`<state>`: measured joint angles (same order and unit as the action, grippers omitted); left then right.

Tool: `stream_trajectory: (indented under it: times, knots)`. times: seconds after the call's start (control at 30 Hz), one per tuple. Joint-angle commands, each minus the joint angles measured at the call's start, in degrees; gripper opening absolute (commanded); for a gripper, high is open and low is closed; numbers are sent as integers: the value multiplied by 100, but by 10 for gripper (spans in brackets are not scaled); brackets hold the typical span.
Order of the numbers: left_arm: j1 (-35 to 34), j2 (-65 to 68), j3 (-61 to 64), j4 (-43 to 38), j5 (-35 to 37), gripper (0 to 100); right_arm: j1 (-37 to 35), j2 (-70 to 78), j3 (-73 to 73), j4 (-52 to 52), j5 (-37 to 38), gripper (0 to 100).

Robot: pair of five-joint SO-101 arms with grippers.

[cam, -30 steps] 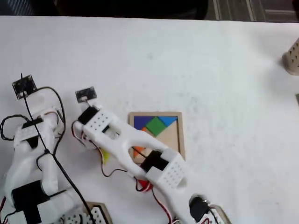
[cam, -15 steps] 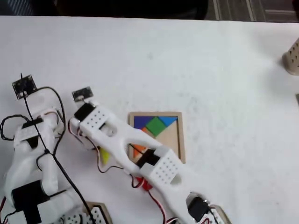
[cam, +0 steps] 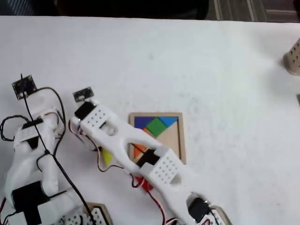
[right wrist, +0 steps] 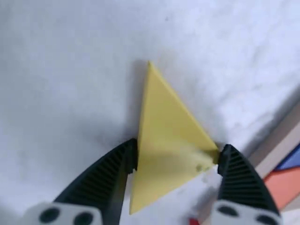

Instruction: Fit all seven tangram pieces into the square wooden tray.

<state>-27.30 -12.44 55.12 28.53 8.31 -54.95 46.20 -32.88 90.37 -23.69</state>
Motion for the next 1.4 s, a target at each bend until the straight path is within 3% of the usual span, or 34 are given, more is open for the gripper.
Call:
stream_trajectory:
  times: [0.0,0.33,0.8,1.07,1.37]
  knots:
    - [-40,-13,-273,-229,18,24,207,-259,-211,470,97,215]
    - [-40,-13,-273,-229,18,24,725,-910,53,778,826,211]
    - [-48,-13,-273,-229,9,24,1341,-2598,1407,725,1266,211]
    - [-48,-13,-273,-229,9,24,1437,-3213,2567,-136,1512,211]
    - [-48,-13,-264,-229,0,24,1367,-2791,2743,-567,1899,211]
